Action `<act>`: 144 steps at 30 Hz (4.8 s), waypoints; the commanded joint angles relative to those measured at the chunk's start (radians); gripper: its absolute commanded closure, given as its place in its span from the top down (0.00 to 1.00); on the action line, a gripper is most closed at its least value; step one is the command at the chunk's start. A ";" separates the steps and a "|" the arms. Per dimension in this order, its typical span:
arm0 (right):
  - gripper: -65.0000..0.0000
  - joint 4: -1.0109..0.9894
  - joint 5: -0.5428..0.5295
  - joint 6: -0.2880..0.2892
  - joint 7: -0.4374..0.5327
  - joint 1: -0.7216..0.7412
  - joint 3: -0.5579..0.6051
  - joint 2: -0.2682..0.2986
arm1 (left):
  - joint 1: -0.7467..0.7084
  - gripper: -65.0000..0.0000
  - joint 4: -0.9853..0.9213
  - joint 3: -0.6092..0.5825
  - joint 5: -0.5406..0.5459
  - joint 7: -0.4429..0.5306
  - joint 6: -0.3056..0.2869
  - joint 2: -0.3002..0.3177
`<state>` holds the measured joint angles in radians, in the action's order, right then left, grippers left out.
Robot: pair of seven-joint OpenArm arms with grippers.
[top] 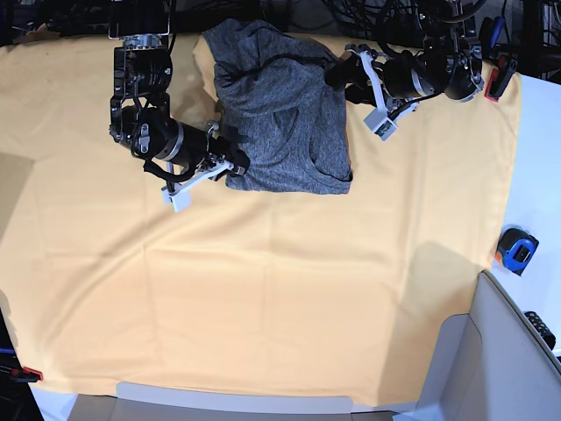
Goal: Fold the T-shirt properly
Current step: 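Move the left gripper to the shirt's edge beside the right gripper, then grasp the shirt edge with the left gripper and drag it across the cloth, then release the shirt and bring the left gripper back onto the bundle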
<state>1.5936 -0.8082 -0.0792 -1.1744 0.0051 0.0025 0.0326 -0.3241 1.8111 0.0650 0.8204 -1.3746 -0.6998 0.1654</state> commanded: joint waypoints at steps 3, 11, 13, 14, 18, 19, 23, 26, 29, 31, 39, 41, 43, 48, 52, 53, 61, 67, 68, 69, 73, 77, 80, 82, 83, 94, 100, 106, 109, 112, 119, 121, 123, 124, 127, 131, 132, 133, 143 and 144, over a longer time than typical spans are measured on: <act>0.00 0.014 -0.012 0.005 -0.003 0.011 0.003 -0.001 | -0.005 0.45 0.008 -0.052 -0.006 -0.022 0.002 0.006; 0.00 0.018 -0.012 0.005 -0.002 0.011 0.003 0.003 | 0.026 0.22 0.006 -0.089 -0.013 -0.022 0.002 0.007; 0.00 0.026 -0.012 0.005 -0.002 0.011 -0.002 0.008 | 0.058 0.02 0.006 -0.086 -0.016 -0.022 0.002 0.013; 0.00 0.044 -0.010 0.005 -0.002 0.009 -0.002 0.008 | 0.076 0.00 0.006 -0.086 -0.017 -0.022 0.002 0.035; 0.00 0.089 -0.009 0.005 -0.003 -0.009 -0.006 0.010 | 0.181 0.01 -0.015 -0.084 -0.032 -0.022 0.002 0.075; 0.00 0.089 -0.009 0.005 -0.003 -0.014 -0.006 0.017 | 0.211 0.00 -0.030 -0.084 -0.057 -0.022 0.002 0.075; 0.00 0.118 -0.009 0.005 -0.003 -0.041 -0.003 0.043 | 0.313 0.00 -0.115 -0.090 -0.125 -0.022 0.002 0.070; 0.00 0.162 -0.009 0.005 -0.003 -0.083 -0.006 0.045 | 0.385 0.00 -0.187 -0.093 -0.129 -0.022 0.002 0.070; 0.00 0.199 -0.009 0.005 -0.003 -0.133 -0.006 0.045 | 0.454 0.00 -0.262 -0.138 -0.129 -0.022 0.002 0.055; 0.00 0.224 -0.009 0.005 -0.003 -0.167 -0.006 0.045 | 0.489 0.00 -0.300 -0.167 -0.129 -0.022 0.002 0.047; 0.00 0.333 -0.009 0.005 -0.003 -0.304 -0.006 0.051 | 0.609 0.00 -0.425 -0.281 -0.131 -0.022 0.002 -0.036; 0.00 0.347 -0.009 0.005 -0.003 -0.330 -0.006 0.071 | 0.627 0.00 -0.454 -0.311 -0.131 -0.022 0.002 -0.036; 0.00 0.348 -0.010 0.005 -0.003 -0.348 -0.006 0.080 | 0.638 0.00 -0.472 -0.340 -0.131 -0.022 0.002 -0.036; 0.00 0.348 -0.012 0.005 -0.002 -0.385 -0.008 0.105 | 0.641 0.00 -0.528 -0.359 -0.131 -0.001 0.002 -0.036; 0.00 0.354 -0.013 0.005 -0.002 -0.405 -0.008 0.105 | 0.670 0.00 -0.558 -0.359 -0.131 0.016 0.002 -0.036; 0.00 0.362 -0.012 0.005 -0.002 -0.409 -0.008 0.105 | 0.675 0.00 -0.566 -0.359 -0.131 0.016 0.002 -0.036; 0.00 0.403 -0.009 0.003 0.001 -0.428 0.001 0.071 | 0.711 0.00 -0.572 -0.354 -0.131 0.036 0.002 -0.033; 0.00 0.405 0.052 0.003 0.001 -0.402 -0.008 0.048 | 0.713 0.00 -0.567 -0.354 -0.131 0.036 0.002 -0.030; 0.00 0.408 0.066 0.003 0.001 -0.397 -0.008 0.051 | 0.713 0.01 -0.567 -0.354 -0.131 0.034 0.002 -0.030; 0.00 0.409 0.079 0.003 0.001 -0.397 -0.008 0.054 | 0.713 0.03 -0.566 -0.354 -0.131 0.028 0.002 -0.030; 0.11 0.409 0.109 0.003 -0.003 -0.391 0.000 0.057 | 0.711 0.25 -0.564 -0.353 -0.131 0.025 0.002 -0.028; 0.41 0.419 0.103 0.003 -0.005 -0.391 -0.002 0.062 | 0.711 0.39 -0.564 -0.339 -0.131 0.025 0.002 -0.027; 0.54 0.446 0.100 0.003 -0.002 -0.388 -0.006 0.094 | 0.713 0.39 -0.551 -0.265 -0.129 0.001 0.002 -0.019; 0.55 0.448 0.100 0.003 -0.002 -0.368 -0.009 0.114 | 0.724 0.39 -0.503 -0.213 -0.129 -0.022 0.002 -0.017; 0.55 0.448 0.100 0.003 0.000 -0.365 -0.014 0.132 | 0.727 0.39 -0.475 -0.192 -0.129 -0.022 0.002 -0.016; 0.55 0.454 0.100 0.003 0.001 -0.287 -0.184 0.140 | 0.609 0.39 -0.095 0.042 -0.125 -0.022 0.002 -0.016; 0.25 0.451 0.100 0.005 0.003 -0.239 -0.174 0.131 | 0.415 0.10 0.141 -0.026 -0.120 -0.022 0.002 -0.017; 0.00 0.448 0.072 0.011 0.006 -0.210 -0.126 0.105 | 0.296 0.00 0.233 -0.190 -0.121 -0.022 0.002 -0.022; 0.00 0.448 0.049 0.011 0.044 -0.208 -0.075 0.105 | 0.254 0.00 0.232 -0.273 -0.128 -0.022 0.002 -0.022; 0.00 0.448 0.029 0.011 0.049 -0.204 -0.034 0.100 | 0.228 0.00 0.230 -0.311 -0.131 -0.022 0.002 -0.022; 0.00 0.436 0.039 0.012 0.044 -0.204 0.052 0.065 | 0.155 0.00 0.230 -0.385 -0.260 -0.022 0.002 -0.016; 0.00 0.406 0.039 0.012 0.043 -0.189 0.070 0.069 | 0.124 0.00 0.230 -0.408 -0.312 -0.022 0.002 -0.016; 0.00 0.354 0.040 0.011 0.041 -0.175 0.090 0.071 | 0.096 0.00 0.230 -0.428 -0.379 -0.022 0.002 -0.014; 0.00 0.330 0.042 0.011 0.041 -0.167 0.100 0.071 | 0.084 0.00 0.230 -0.433 -0.413 -0.022 0.002 -0.014; 0.00 0.285 0.082 0.008 0.041 -0.152 0.124 0.072 | 0.050 0.00 0.232 -0.434 -0.500 -0.022 0.002 0.000; 0.00 0.284 0.183 0.006 0.009 -0.133 0.144 0.072 | 0.036 0.00 0.232 -0.434 -0.566 0.001 0.002 0.033; 0.00 0.284 0.215 0.006 -0.005 -0.127 0.144 0.071 | 0.036 0.00 0.232 -0.434 -0.574 0.001 0.002 0.046; 0.00 0.284 0.243 0.006 -0.011 -0.126 0.144 0.069 | 0.036 0.00 0.232 -0.433 -0.577 0.001 0.002 0.059; 0.00 0.333 0.372 0.005 -0.014 -0.110 0.044 0.066 | 0.038 0.00 0.261 -0.353 -0.579 0.002 0.002 0.164; 0.00 0.363 0.370 0.005 -0.014 -0.112 0.018 0.065 | 0.038 0.00 0.270 -0.337 -0.579 0.004 0.002 0.164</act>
<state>1.9293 -0.4282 -0.0780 -1.2064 -0.1196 0.0208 0.0963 -0.2905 2.0586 -0.2760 0.2367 -1.3808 -0.6994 0.3252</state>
